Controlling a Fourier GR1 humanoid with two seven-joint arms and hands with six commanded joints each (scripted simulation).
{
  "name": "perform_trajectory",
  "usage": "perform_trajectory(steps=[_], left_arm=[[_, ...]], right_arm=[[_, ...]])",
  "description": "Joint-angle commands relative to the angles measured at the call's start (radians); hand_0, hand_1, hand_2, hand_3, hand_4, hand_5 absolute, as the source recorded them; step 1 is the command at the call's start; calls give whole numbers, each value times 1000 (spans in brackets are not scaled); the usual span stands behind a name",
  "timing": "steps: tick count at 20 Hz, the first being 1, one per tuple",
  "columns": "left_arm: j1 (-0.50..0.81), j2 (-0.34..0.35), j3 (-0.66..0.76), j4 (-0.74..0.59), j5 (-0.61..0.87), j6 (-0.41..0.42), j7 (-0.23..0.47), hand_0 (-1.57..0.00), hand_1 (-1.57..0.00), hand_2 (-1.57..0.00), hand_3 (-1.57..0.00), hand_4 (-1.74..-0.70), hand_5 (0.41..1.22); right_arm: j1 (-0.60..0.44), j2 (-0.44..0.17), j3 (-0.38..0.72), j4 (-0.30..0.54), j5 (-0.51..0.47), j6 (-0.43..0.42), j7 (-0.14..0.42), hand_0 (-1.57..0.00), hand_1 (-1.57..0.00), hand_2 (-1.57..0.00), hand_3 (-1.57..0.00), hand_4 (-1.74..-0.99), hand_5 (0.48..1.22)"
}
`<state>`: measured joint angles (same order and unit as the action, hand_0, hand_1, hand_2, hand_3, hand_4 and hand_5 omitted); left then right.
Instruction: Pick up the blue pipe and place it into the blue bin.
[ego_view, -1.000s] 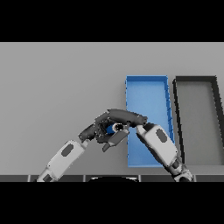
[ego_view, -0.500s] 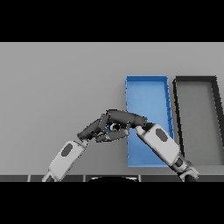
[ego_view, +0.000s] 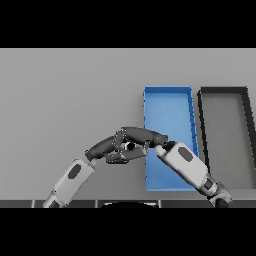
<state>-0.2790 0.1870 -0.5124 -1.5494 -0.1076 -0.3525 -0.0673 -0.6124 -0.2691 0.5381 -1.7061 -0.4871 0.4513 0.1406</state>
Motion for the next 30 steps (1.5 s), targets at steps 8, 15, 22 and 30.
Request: perform_trajectory(steps=[8, 15, 22, 30], left_arm=[[2, -28, 15, 8, 7, 16, 59, -40, -37, -33, -37, -887, 599], [12, -37, 23, 27, 17, 15, 83, -8, -7, -6, -7, -906, 541], [27, -34, 14, -5, 37, -1, 137, -1, -1, -1, -1, -919, 503], [43, -15, 16, -25, 36, -7, 116, 1, 1, 1, 1, -907, 491]], right_arm=[[-20, -16, 18, 28, 3, -17, -6, -1570, -1570, -1570, -1570, -1490, 1220], [-51, -40, -6, -23, -166, -80, 101, -1571, -1571, -1571, -1571, -1541, 1221], [-256, -118, -172, -25, -519, -205, 232, -1571, -1571, -1571, -1571, -1699, 1154], [-504, -220, -342, 256, -455, -324, 188, -1571, -1571, -1571, -1571, -1734, 1127]])
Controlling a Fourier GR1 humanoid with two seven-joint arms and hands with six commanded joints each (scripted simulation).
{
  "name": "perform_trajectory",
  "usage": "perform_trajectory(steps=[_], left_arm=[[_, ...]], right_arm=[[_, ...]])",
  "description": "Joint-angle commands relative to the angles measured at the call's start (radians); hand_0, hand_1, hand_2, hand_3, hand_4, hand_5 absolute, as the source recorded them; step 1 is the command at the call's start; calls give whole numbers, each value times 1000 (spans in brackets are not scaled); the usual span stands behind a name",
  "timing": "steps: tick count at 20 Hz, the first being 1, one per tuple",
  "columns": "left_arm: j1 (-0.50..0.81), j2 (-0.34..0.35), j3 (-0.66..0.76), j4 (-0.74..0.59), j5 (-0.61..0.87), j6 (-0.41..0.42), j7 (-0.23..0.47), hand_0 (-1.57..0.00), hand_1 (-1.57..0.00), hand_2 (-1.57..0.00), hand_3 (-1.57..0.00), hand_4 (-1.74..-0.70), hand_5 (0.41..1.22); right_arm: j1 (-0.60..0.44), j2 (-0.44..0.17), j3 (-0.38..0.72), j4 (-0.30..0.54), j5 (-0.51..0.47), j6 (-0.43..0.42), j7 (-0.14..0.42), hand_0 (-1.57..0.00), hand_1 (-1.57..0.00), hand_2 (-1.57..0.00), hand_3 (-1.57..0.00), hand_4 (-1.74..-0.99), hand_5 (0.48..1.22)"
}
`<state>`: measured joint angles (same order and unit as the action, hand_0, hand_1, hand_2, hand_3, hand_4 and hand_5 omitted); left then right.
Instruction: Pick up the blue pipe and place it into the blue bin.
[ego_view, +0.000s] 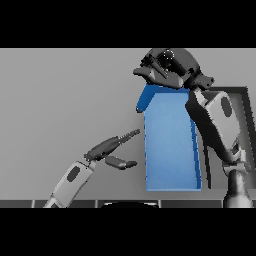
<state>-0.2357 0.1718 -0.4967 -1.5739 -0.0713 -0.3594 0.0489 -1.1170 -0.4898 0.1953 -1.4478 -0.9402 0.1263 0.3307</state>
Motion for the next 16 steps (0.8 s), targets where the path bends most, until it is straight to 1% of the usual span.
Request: perform_trajectory(steps=[1, 3, 4, 5, 6, 7, 8, 9, 10, 11, 12, 14, 16], left_arm=[[-6, 1, 5, -5, 7, -3, 10, 1, 1, 1, 1, -907, 491], [-3, 6, 12, 0, 12, -4, 8, 1, 1, 1, 1, -911, 487], [-8, 4, 13, 8, 9, -2, 9, 1, 1, 1, 1, -910, 487], [-11, 6, 18, 10, 11, -2, 14, 1, 1, 1, 1, -906, 489], [-11, 7, 20, 16, 13, -5, 12, 1, 1, 1, 1, -902, 489], [-18, 5, 20, 15, 13, -4, 25, 1, 1, 1, 1, -898, 489], [-11, 10, 21, 8, 14, -5, 11, 1, 1, 1, 1, -893, 487], [-3, 3, 17, 7, 19, -5, 16, 1, 1, 1, 1, -894, 483], [-9, -3, 17, 17, 14, 0, 27, 1, 1, 1, 1, -893, 478], [-12, -5, 18, 20, 11, 3, 22, 1, 1, 1, 1, -890, 474], [-4, -7, 9, 13, 6, 3, 16, 1, 1, 1, 1, -888, 473], [3, -3, 7, 4, 9, -1, 7, 1, 1, 1, 1, -887, 466], [-2, -8, 8, 12, 2, 8, 1, 1, 1, 1, 1, -881, 463]], right_arm=[[7, -3, -7, 32, 12, -11, 7, -1571, -1571, -1571, -1571, -1735, 1131], [26, -23, -16, 121, 75, -3, 16, -1571, -1571, -1571, -1571, -1737, 1135], [64, -36, -28, 138, 83, -16, 25, -1571, -1571, -1571, -1571, -1738, 1129], [84, -37, -33, 164, 89, -10, 37, -1571, -1571, -1571, -1571, -1739, 1124], [118, -34, -35, 192, 107, -13, 35, -1571, -1571, -1571, -1571, -1739, 1120], [139, -27, -36, 211, 119, -21, 46, -1571, -1571, -1571, -1571, -1740, 1117], [180, -31, -31, 197, 130, -23, 54, -1571, -1571, -1571, -1571, -1740, 1121], [213, -26, -26, 199, 143, -27, 64, -1571, -1571, -1571, -1571, -1740, 1122], [245, -32, -21, 201, 157, -39, 92, -1571, -1571, -1571, -1571, -1740, 1121], [280, -26, -15, 194, 168, -55, 110, -1571, -1571, -1571, -1571, -1740, 1120], [318, -20, -13, 181, 168, -79, 140, -1571, -1571, -1571, -1571, -1741, 1120], [378, -7, -4, 184, 179, -101, 189, -1571, -1571, -1571, -1571, -1741, 1120], [430, -2, 19, 154, 200, -128, 257, -1571, -1571, -1571, -1571, -1741, 1122]])
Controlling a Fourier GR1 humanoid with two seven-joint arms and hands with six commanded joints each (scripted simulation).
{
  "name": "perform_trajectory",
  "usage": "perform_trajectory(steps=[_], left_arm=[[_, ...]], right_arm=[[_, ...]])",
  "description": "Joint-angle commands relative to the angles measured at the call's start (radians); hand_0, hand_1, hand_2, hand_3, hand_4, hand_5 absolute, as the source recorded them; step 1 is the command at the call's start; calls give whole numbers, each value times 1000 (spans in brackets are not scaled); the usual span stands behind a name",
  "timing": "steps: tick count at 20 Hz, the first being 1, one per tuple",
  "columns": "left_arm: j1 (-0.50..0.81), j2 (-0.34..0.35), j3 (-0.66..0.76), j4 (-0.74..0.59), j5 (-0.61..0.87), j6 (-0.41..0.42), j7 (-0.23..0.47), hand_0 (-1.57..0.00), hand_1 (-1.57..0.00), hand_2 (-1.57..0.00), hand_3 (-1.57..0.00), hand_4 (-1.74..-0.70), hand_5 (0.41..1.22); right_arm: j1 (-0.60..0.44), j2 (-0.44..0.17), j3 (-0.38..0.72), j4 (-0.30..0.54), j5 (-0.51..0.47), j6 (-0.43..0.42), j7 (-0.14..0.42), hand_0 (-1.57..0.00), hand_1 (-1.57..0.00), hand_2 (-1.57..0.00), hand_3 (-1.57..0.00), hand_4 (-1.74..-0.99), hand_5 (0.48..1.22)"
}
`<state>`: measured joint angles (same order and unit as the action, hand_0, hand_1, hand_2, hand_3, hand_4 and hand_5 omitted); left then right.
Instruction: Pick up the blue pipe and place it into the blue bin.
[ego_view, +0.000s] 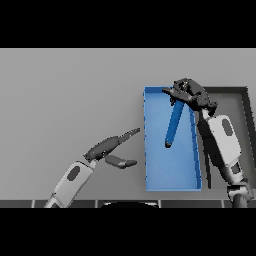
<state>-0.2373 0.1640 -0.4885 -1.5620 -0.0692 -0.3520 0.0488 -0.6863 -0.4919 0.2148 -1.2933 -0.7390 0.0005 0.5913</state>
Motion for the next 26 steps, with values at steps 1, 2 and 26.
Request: perform_trajectory(steps=[1, 2, 26], left_arm=[[1, 2, 1, 0, 0, 1, 2, 1, 1, 1, 1, -881, 463], [1, 9, 7, 1, 5, -3, 5, 1, 1, 1, 1, -882, 464], [-3, -10, 4, 7, 9, 4, 21, 1, 1, 1, 1, -916, 464]], right_arm=[[20, 0, 5, -2, 9, -1, 19, -1571, -1571, -1571, -1571, -1694, 1124], [39, 4, 13, 2, 21, 6, 19, -1571, -1571, -1571, -1571, -1655, 1124], [-28, -157, 514, 209, -17, 3, -28, -18, -16, -15, -12, -1123, 689]])
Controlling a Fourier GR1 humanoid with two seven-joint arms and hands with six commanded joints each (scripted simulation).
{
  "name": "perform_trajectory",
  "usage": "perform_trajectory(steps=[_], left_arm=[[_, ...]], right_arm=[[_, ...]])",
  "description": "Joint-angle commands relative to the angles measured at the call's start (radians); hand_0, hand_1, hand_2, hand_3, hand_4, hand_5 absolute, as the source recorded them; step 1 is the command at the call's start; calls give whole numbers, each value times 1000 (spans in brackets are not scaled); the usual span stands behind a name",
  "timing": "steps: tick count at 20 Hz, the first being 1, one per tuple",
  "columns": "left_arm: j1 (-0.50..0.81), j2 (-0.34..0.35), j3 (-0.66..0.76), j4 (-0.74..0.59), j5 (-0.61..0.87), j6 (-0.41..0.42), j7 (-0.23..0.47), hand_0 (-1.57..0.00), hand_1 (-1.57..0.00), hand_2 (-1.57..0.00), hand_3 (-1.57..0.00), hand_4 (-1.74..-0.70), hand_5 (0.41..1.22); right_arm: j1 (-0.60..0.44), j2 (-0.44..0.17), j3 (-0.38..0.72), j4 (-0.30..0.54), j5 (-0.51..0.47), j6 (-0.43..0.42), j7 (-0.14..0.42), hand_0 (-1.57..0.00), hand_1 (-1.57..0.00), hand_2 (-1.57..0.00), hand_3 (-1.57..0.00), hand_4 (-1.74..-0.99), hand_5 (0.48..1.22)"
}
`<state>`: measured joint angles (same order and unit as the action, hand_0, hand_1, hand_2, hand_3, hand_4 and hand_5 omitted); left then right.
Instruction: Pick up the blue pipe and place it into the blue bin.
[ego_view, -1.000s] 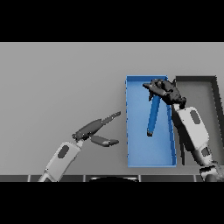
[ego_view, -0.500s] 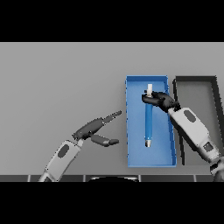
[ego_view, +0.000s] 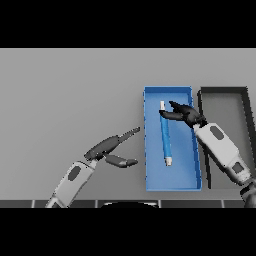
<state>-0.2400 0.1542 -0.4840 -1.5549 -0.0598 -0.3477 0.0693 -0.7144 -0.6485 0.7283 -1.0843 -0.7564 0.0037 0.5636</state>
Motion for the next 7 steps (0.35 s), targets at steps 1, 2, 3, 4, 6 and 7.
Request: perform_trajectory(steps=[1, 2, 3, 4, 6, 7], left_arm=[[-3, -2, -1, 1, 3, -3, 10, 1, 1, 1, 1, -920, 465], [-8, -3, 6, 6, 10, -4, 15, 1, 1, 1, 1, -922, 466], [-9, -9, 2, 12, 6, -2, 17, 1, 1, 1, 1, -920, 464], [-4, -16, -6, 22, -5, 3, 7, 1, 1, 1, 1, -920, 467], [-17, -18, 4, 44, -5, 3, 0, 1, 1, 1, 1, -920, 469], [-24, -18, 6, 59, -8, 2, -6, 1, 1, 1, 1, -920, 468]], right_arm=[[7, -4, 1, -2, -2, 1, 5, -14, -12, -12, -9, -1127, 680], [4, -7, 2, -6, -2, 4, 12, -11, -10, -9, -7, -1132, 675], [7, -6, 6, -11, 2, 2, 10, -9, -8, -7, -6, -1129, 672], [6, -4, 6, -10, 2, 9, -2, -9, -8, -7, -6, -1129, 673], [10, -12, 0, -17, -10, 21, -2, -9, -8, -7, -6, -1129, 678], [12, 0, 0, -3, -13, 23, -9, -9, -8, -7, -6, -1129, 677]])
